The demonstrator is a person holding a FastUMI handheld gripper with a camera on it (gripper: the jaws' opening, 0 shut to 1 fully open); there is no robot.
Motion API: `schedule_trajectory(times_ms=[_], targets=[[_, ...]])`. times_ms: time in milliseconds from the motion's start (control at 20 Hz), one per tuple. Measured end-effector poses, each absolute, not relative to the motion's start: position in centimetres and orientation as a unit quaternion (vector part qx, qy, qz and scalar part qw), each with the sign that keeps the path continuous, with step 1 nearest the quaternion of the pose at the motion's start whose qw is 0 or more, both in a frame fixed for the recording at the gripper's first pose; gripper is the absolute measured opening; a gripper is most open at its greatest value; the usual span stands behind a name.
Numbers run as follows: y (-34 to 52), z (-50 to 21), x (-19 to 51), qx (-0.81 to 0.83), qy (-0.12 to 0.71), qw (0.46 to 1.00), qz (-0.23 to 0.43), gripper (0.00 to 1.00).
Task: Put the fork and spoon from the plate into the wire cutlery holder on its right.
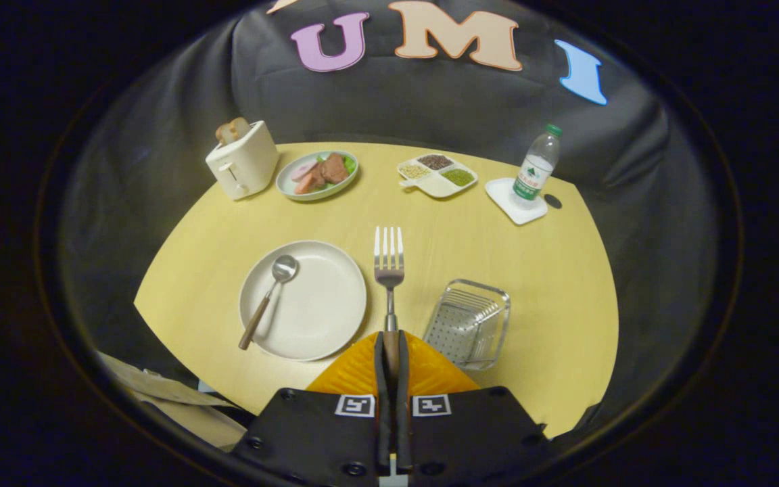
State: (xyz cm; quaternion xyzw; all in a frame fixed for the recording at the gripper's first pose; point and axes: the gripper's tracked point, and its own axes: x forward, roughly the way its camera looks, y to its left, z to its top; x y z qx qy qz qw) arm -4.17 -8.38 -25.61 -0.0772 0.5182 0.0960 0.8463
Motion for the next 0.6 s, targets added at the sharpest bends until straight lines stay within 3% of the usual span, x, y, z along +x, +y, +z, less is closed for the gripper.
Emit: schedule_trajectory(times_ms=[600], targets=[[-14.6, -25.7, -6.4, -0.076, 0.548, 0.831, 0.050, 0.07]])
